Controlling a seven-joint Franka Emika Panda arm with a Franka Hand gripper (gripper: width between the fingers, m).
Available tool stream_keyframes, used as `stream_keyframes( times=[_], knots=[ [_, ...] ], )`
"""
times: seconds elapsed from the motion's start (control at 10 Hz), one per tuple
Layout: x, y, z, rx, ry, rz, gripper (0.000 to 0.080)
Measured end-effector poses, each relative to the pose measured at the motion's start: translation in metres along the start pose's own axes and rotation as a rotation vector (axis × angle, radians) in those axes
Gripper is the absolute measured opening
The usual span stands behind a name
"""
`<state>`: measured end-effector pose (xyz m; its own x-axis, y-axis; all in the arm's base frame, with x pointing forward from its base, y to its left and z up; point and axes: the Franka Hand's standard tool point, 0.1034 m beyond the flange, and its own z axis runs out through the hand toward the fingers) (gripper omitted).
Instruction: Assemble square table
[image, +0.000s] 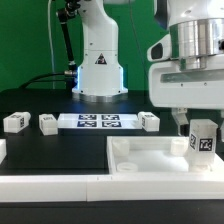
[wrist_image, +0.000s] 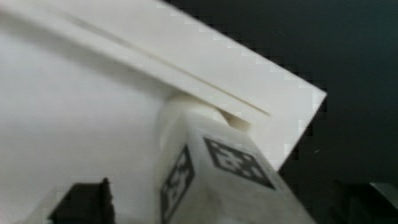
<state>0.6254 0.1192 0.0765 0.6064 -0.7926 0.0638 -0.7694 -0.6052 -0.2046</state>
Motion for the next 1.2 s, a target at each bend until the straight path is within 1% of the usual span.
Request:
stream_keyframes(
  times=[0.1,0.3,0.4,0.5,0.6,0.7,0.8,0.9,1.0,1.1,1.2],
  knots=[
    [0.0,0.0009,0.0012,-0.001,0.001,-0.035,0.0637],
    [0.0002,0.0012,0.0015,-0.003,0.002,-0.149,0.0647],
    [0.0017,0.0011,0.0006,-0.011,0.009,-0.306,0.0647],
    [0.0033,-0.0023,-0.002,-0.022,0.022,-0.497,0.0649],
    [0.0029,-0.0061,-0.0028,-0.045,0.022,-0.685,0.0649],
    [0.004,-0.008,-0.0033,-0.051,0.019,-0.748,0.0649],
    [0.0041,-0.0075,-0.0028,-0.051,0.02,-0.729,0.0649],
    [0.004,-0.0076,-0.0028,-0.051,0.021,-0.715,0.0551],
    [0.004,-0.0075,-0.0027,-0.051,0.021,-0.702,0.0367],
    [0.004,-0.0073,-0.0026,-0.05,0.021,-0.656,0.0367],
    [0.0056,-0.0059,-0.0024,-0.051,0.023,-0.578,0.0291]
  ],
)
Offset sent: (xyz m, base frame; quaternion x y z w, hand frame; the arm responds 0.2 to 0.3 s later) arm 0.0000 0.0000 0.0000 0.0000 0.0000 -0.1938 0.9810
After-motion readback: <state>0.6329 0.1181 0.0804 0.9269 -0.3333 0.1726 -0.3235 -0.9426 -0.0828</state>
